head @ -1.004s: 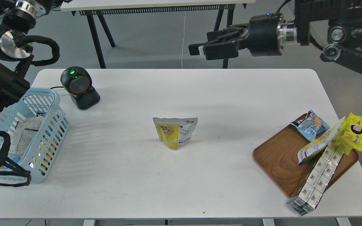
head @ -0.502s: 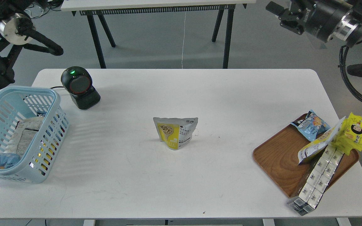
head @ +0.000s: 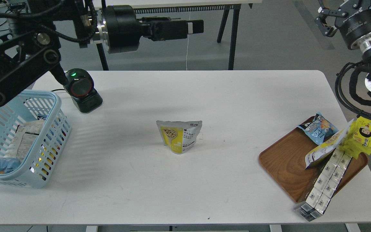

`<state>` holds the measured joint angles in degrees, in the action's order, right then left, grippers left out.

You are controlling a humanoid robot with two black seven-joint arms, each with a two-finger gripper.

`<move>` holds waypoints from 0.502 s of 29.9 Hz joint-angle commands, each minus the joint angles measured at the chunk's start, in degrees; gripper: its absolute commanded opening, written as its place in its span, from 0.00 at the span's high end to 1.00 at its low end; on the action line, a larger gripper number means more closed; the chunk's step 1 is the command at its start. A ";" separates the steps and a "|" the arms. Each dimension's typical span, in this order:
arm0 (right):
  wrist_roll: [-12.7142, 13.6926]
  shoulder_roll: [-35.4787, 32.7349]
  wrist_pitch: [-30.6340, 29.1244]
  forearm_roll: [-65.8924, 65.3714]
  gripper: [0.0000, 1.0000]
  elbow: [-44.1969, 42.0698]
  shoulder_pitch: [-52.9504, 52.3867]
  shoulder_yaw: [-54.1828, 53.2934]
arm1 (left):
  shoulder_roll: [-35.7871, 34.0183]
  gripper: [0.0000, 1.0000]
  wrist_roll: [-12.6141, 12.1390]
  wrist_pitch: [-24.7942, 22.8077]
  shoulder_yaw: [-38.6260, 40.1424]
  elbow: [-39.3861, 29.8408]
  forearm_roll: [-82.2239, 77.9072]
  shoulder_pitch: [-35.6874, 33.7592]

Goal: Scan snack and place in basket
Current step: 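Reach the left gripper down and grasp the yellow snack packet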

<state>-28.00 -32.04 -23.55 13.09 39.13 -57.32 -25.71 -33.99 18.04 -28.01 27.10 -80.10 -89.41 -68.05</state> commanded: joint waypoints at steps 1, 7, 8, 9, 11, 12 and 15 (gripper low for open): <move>1.35 3.20 -4.45 0.88 0.01 -0.37 4.39 -7.32 | 0.77 0.04 0.68 0.01 -4.93 -3.22 -13.48 0.46; 3.39 5.76 -4.45 0.97 0.01 -0.37 6.78 -11.29 | 3.93 0.06 2.53 0.01 -10.84 -3.66 -26.60 0.64; 3.39 5.76 -4.45 0.97 0.01 -0.28 7.21 -11.29 | 4.28 0.06 2.35 0.01 -11.01 -3.57 -27.22 0.55; 3.39 5.76 -4.45 0.97 0.01 -0.02 7.91 -11.38 | 4.37 0.06 2.35 0.01 -11.01 -3.40 -28.44 0.55; 3.30 5.67 -4.45 0.97 0.01 0.16 8.71 -11.47 | 4.37 0.07 2.53 0.01 -11.10 -2.96 -30.99 0.64; 3.30 5.67 -4.45 1.06 0.01 0.16 8.97 -11.55 | 4.37 0.08 2.53 0.01 -11.45 -2.96 -32.39 0.64; 3.12 5.67 -4.45 0.97 0.01 -0.37 9.50 -12.25 | 4.37 0.09 2.61 0.01 -14.69 -2.96 -35.04 0.82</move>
<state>-24.69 -26.31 -28.00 14.09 39.14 -48.44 -37.30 -29.67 20.53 -27.99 15.28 -83.13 -121.71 -67.36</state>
